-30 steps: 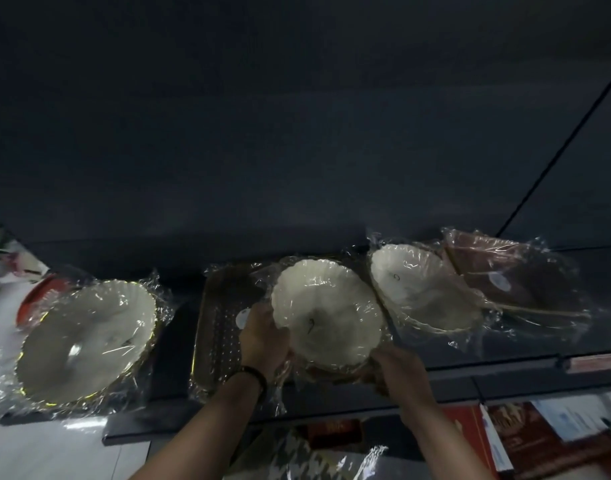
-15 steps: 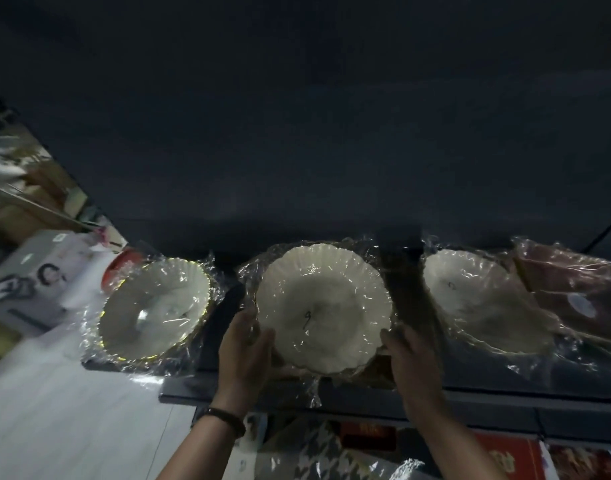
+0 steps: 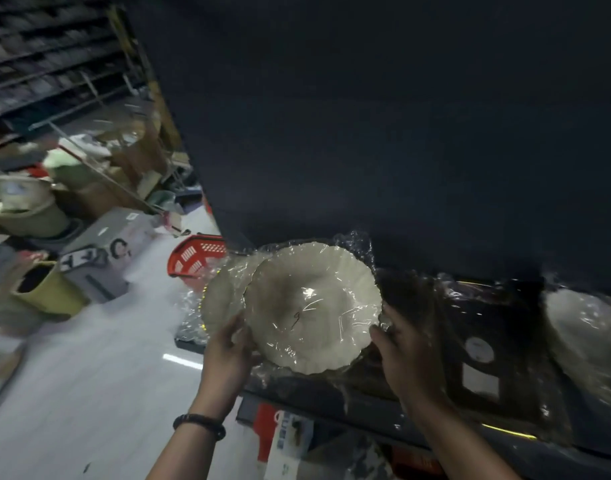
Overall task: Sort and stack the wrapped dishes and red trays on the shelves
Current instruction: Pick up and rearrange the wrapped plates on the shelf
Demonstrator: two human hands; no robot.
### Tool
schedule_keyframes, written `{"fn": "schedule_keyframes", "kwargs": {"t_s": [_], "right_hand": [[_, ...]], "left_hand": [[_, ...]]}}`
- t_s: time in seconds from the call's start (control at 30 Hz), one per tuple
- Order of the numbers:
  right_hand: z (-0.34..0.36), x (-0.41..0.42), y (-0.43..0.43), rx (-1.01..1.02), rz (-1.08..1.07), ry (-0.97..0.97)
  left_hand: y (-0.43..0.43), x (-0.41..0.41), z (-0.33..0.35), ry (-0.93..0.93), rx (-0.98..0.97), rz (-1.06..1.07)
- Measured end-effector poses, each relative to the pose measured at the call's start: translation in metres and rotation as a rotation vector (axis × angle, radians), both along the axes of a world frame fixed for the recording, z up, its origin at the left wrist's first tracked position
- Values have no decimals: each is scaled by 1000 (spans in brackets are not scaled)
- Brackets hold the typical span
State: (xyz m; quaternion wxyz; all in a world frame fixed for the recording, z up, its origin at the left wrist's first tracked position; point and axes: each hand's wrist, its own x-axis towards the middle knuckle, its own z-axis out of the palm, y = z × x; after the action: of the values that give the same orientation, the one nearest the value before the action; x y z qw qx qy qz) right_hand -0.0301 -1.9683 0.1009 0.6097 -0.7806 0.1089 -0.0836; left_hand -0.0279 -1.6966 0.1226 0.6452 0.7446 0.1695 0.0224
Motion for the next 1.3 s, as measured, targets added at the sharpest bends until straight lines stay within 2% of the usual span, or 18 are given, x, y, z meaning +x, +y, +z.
{"fn": "schedule_keyframes", "kwargs": {"t_s": [0.2, 0.37, 0.53, 0.7, 0.8, 1.3], "right_hand": [[-12, 39, 87, -26, 63, 80], [-28, 64, 131, -64, 6, 152], [-32, 86, 147, -184, 10, 218], [-52, 91, 146, -411, 19, 279], [-55, 90, 150, -411, 35, 273], [-46, 132, 150, -483, 11, 323]], "left_hand": [[81, 17, -4, 29, 144, 124], [129, 42, -31, 97, 199, 171], [134, 66, -44, 132, 340, 152], [136, 79, -69, 130, 533, 128], [137, 81, -77, 147, 606, 78], [129, 127, -64, 152, 540, -123]]}}
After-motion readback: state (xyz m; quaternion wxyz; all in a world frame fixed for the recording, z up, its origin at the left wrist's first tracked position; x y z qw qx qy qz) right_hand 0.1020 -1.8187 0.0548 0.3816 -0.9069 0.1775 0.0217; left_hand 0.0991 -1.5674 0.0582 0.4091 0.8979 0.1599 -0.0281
